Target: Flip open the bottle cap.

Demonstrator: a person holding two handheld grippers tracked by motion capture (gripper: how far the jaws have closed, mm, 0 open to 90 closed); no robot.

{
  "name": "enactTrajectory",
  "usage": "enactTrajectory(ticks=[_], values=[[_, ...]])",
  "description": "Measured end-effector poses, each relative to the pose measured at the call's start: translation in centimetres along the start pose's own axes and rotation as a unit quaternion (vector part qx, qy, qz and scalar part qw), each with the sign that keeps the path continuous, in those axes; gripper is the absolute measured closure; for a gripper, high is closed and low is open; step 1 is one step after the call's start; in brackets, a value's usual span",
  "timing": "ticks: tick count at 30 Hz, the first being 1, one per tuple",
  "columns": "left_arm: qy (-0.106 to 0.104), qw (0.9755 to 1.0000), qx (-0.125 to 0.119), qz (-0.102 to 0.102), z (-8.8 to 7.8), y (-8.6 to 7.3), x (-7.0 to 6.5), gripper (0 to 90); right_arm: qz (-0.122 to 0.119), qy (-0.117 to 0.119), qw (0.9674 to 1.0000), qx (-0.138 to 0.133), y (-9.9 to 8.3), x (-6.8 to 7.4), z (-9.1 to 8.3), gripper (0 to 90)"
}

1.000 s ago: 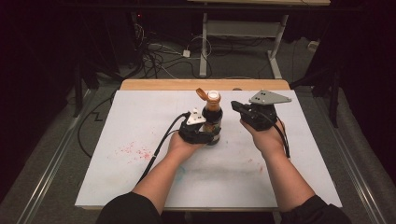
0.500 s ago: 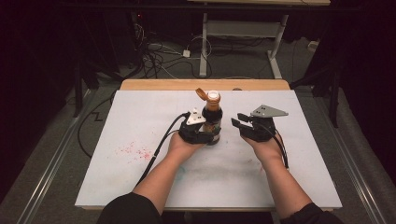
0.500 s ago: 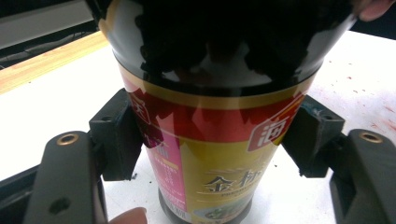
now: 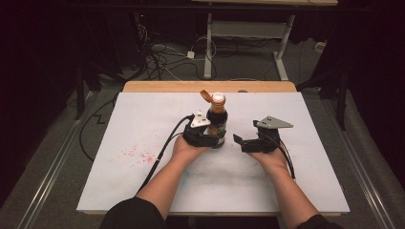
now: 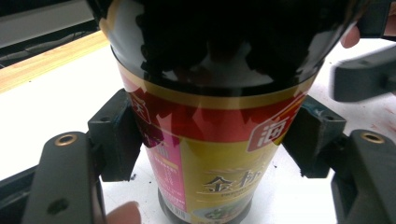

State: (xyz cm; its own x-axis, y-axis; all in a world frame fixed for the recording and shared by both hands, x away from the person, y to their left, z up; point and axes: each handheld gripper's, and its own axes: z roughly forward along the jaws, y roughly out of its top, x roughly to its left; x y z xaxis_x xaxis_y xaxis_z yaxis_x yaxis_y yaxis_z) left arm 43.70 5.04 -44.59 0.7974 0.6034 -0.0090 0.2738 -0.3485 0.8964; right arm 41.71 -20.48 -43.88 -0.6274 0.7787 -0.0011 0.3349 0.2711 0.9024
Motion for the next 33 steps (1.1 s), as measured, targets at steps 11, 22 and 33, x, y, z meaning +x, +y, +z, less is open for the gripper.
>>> enactTrajectory(ticks=[11,22,33], values=[[-0.031,0.9986,0.021,-0.038,-0.8,-1.4,1.0,0.0,0.003,-0.011,0.9999,-0.002,-0.7,0.1,-0.4,0.2],[-0.011,0.9984,0.030,-0.046,-3.7,-4.3,1.7,0.0,0.004,-0.005,1.0000,0.007,-2.3,0.3,-0.9,0.3],[0.020,0.9976,0.039,-0.053,-7.9,-7.6,2.0,0.0,0.001,-0.004,1.0000,0.003,-4.5,0.5,-2.2,0.3]])
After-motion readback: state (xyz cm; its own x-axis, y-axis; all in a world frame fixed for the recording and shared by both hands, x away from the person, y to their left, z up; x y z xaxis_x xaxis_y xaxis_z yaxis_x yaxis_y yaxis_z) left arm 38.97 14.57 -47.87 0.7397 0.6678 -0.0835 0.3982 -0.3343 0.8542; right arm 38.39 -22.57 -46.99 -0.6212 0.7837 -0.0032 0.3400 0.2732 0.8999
